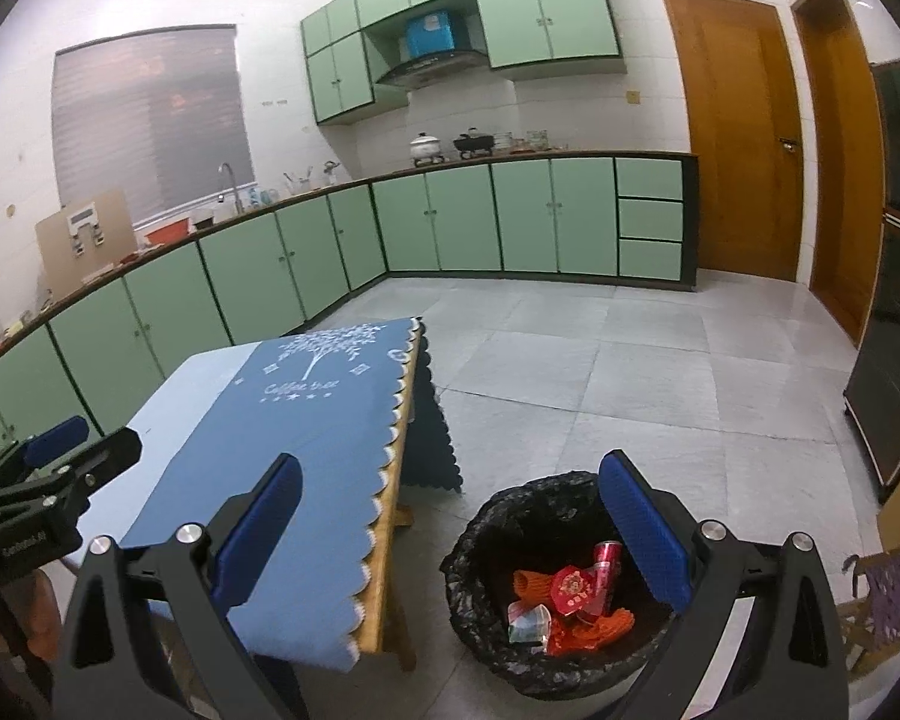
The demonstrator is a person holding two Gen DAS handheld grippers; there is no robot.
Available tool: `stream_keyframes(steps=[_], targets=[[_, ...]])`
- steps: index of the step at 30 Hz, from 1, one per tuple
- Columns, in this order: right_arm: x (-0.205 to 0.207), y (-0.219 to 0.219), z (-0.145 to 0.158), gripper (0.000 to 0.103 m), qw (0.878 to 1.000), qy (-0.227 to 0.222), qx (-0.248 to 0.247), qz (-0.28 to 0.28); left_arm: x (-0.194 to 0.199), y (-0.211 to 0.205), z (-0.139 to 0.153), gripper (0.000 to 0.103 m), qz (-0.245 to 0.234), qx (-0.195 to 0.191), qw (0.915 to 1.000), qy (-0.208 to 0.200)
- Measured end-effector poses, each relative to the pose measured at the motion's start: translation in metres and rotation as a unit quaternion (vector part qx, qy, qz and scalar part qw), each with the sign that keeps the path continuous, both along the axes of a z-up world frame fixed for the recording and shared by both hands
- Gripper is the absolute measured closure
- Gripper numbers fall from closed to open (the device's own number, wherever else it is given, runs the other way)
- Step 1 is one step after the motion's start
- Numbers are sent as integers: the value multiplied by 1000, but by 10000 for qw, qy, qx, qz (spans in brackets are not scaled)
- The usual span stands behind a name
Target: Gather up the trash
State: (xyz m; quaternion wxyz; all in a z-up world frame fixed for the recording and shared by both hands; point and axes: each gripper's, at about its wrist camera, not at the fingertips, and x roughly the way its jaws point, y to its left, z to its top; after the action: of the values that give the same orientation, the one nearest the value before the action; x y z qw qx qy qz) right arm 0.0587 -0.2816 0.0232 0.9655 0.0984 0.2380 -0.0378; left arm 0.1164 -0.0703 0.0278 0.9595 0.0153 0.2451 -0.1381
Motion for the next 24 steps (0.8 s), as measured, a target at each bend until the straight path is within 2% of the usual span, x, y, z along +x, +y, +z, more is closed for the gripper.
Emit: stream_keyframes(steps=[9,24], targets=[[-16,20,-1,6,9995,-186,38,233,-22,12,-1,11,62,25,9997,-251],[-30,33,-3,6,9990,-367,-95,253,-40,17,-6,11,80,-54,9988,-487]])
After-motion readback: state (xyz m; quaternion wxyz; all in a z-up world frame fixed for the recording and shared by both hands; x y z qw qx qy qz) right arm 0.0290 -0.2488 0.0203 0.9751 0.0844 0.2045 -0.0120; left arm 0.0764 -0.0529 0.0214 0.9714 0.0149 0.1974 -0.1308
